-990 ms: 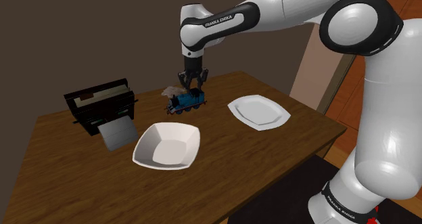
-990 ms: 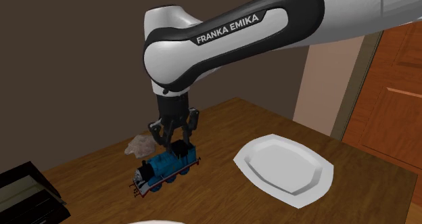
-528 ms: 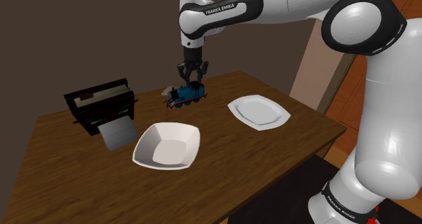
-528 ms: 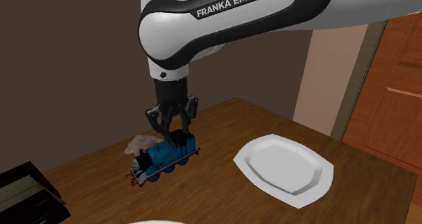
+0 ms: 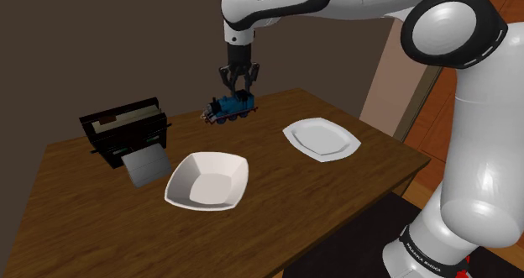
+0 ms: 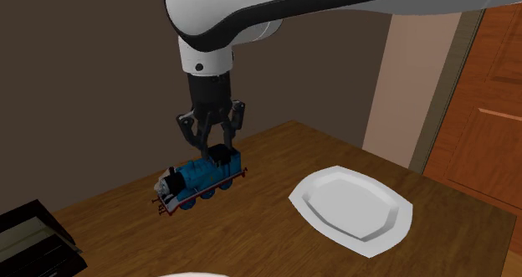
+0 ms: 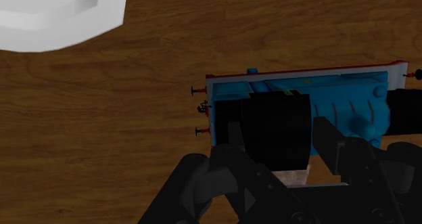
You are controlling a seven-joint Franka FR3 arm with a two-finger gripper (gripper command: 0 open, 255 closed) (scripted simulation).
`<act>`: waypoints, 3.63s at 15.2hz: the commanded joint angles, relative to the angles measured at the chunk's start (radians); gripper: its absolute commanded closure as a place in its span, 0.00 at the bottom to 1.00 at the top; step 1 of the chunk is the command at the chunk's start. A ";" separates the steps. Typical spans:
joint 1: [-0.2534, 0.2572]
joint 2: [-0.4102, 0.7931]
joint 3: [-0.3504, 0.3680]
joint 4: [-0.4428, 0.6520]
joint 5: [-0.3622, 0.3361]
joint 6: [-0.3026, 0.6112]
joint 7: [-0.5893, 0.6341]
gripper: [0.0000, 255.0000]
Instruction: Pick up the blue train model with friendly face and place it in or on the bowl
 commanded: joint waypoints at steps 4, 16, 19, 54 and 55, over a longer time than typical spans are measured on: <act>0.004 0.003 0.001 0.072 0.000 -0.069 0.001 1.00; 0.099 -0.202 0.072 -0.124 0.027 -0.076 0.171 1.00; 0.129 -0.245 0.097 -0.158 0.036 -0.084 0.227 1.00; 0.202 -0.303 0.162 -0.504 0.049 0.206 0.368 1.00; 0.202 -0.303 0.162 -0.504 0.049 0.206 0.368 1.00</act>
